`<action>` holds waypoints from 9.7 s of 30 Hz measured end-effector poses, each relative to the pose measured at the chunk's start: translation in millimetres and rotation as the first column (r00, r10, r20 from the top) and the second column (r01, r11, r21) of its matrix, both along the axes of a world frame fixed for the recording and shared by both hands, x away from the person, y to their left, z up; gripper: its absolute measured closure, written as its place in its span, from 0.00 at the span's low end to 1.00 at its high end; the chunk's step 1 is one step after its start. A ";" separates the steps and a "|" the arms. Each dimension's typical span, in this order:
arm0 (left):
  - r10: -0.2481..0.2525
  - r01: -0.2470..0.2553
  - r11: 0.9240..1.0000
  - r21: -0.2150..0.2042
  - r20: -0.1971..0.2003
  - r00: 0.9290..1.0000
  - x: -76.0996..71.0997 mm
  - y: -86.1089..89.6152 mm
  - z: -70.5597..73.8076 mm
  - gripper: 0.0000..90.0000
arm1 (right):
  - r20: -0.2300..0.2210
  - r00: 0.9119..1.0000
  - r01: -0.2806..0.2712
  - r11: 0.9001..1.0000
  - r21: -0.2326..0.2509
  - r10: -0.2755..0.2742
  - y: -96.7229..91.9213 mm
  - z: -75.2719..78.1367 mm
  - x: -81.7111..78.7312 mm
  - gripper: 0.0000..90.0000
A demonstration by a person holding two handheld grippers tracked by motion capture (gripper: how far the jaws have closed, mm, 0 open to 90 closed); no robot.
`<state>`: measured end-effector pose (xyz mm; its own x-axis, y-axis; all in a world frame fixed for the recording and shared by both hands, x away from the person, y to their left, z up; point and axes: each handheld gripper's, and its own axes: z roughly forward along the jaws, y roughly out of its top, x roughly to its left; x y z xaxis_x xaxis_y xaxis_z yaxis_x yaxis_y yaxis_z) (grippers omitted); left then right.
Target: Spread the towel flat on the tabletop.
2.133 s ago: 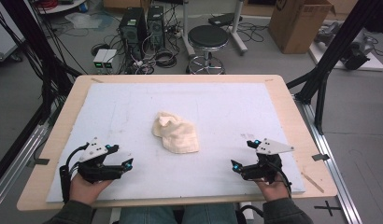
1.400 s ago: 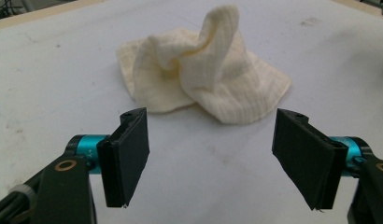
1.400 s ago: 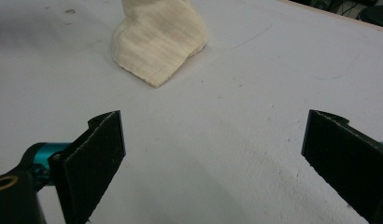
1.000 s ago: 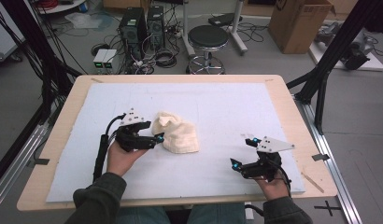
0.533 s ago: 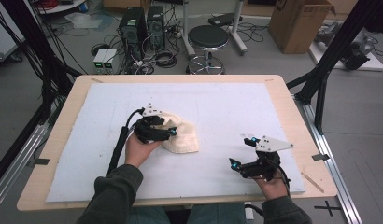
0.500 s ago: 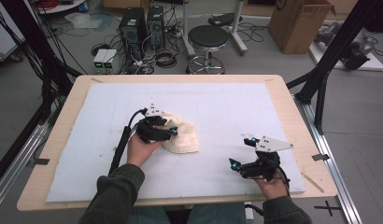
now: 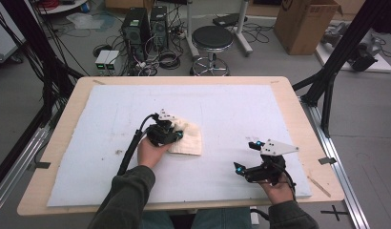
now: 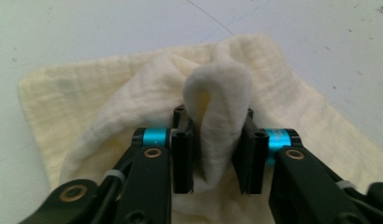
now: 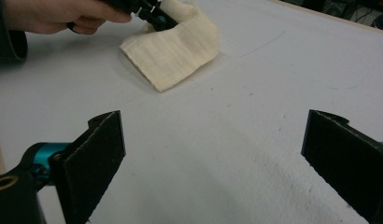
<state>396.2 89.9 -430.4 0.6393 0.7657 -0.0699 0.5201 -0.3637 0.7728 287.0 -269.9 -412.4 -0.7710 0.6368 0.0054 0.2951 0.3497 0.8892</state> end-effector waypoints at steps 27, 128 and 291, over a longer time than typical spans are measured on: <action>-0.156 0.156 0.986 -0.063 0.000 0.988 -44.8 -26.6 45.5 0.89 | 0.004 1.000 0.001 1.000 0.004 -0.001 1.0 2.1 -4.2 0.06; -0.197 0.213 0.971 -0.107 0.143 0.970 -107.7 41.1 15.8 0.56 | -0.210 0.936 -0.317 0.935 -0.161 0.282 45.0 -17.8 34.1 0.76; -0.115 0.111 0.992 0.057 0.082 0.990 -100.6 113.9 7.4 0.98 | -0.296 0.892 -0.379 0.923 -0.072 0.343 105.3 0.8 35.6 0.70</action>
